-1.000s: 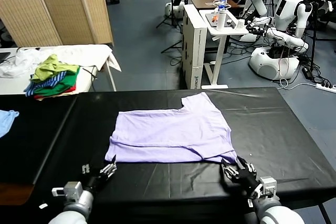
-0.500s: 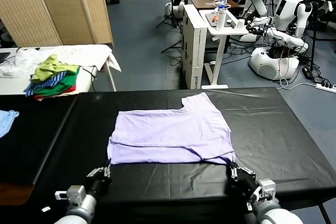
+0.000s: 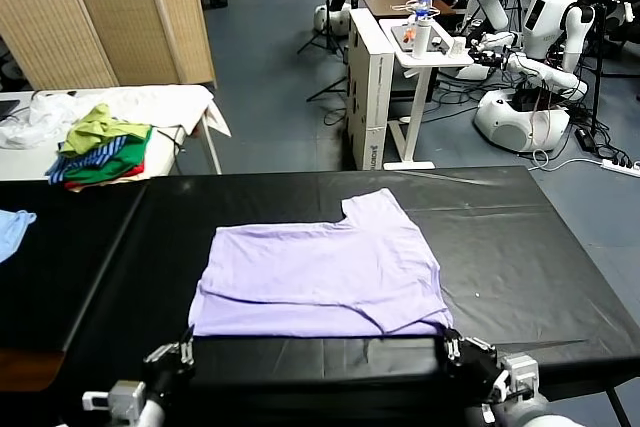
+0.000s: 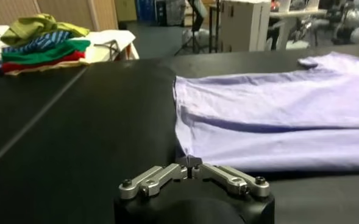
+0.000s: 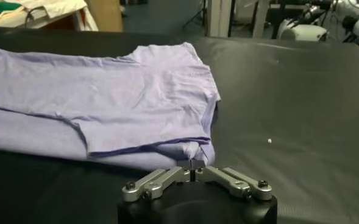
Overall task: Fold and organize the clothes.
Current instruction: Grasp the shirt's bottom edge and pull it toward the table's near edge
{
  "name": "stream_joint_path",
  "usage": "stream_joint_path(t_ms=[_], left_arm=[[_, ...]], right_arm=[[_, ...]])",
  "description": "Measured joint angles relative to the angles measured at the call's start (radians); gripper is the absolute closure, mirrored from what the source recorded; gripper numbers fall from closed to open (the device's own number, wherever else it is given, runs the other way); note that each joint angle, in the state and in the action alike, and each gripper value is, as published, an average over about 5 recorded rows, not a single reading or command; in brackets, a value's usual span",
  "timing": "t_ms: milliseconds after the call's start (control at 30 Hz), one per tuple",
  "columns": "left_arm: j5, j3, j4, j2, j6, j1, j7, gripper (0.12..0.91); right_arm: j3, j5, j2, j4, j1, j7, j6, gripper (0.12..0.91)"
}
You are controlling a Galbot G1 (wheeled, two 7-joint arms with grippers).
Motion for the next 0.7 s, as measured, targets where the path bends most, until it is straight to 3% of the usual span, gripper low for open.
stream_joint_path(t_ms=[300,400,500,567,700], left_arm=[[0.019,-0.027,-0.032,-0.002,0.003,0.075,-0.01,0.886],[0.022,-0.032,-0.04,-0.009,0.003,0.091,-0.012,0.886],[0.02,-0.032,-0.048,-0.018,0.008,0.101,-0.024,0.872],[0.021,-0.03,-0.054,-0.026,0.015,0.106,-0.032,0.808],[0.025,-0.031,-0.063,-0.041,0.025,0.114,-0.046,0.574]], right_arm=[[-0.001,-0.003,0.003,0.021,-0.028,0.002,-0.032,0.886],[0.003,-0.003,0.002,0.031,-0.037,-0.003,-0.042,0.848],[0.007,-0.003,0.0,0.044,-0.048,-0.005,-0.056,0.706],[0.012,-0.002,-0.001,0.055,-0.057,-0.004,-0.063,0.574],[0.027,0.011,-0.009,0.082,-0.079,0.001,-0.067,0.328]])
